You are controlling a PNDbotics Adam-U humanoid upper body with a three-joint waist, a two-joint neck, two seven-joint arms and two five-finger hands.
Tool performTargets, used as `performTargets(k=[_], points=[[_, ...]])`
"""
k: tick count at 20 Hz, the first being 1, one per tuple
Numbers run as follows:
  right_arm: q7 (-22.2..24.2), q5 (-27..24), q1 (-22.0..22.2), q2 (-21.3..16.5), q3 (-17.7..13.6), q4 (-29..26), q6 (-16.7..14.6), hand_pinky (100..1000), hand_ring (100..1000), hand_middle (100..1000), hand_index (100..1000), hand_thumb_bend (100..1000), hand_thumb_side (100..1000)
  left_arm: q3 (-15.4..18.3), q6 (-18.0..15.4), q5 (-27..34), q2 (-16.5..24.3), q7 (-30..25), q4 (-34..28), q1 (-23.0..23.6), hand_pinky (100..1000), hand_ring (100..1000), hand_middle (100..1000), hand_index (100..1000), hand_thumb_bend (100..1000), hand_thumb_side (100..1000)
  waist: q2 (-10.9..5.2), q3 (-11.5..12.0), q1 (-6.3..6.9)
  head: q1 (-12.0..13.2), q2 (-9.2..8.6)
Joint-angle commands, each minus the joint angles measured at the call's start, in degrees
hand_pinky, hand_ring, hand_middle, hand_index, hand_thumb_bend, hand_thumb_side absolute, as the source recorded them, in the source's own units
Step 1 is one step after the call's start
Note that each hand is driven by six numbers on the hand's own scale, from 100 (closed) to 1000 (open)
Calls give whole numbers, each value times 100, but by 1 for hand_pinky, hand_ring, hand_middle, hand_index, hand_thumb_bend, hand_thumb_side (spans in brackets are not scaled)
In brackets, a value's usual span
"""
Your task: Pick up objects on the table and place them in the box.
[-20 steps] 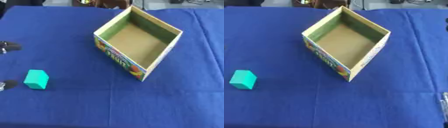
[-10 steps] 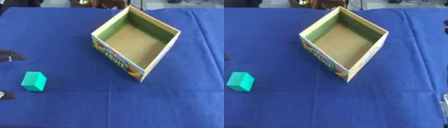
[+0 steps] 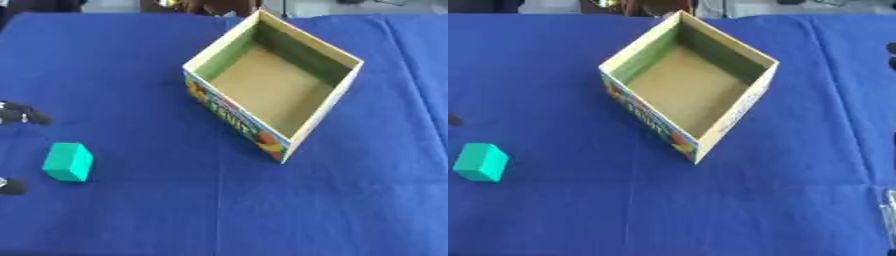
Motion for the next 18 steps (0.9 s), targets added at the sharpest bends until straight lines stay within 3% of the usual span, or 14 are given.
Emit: performTargets(k=[1, 18], points=[[30, 55, -52, -20, 7, -109, 19, 874, 891, 733, 829, 100, 813, 11, 18, 100, 61, -96, 107, -144, 799, 819, 802, 962, 758, 798, -78, 3, 23, 25, -60], [34, 109, -67, 43, -6, -109, 57, 877, 893, 732, 830, 100, 812, -142, 126, 30, -209, -189, 422, -307, 797, 810, 793, 942, 749, 793, 1, -23, 20, -62, -90]])
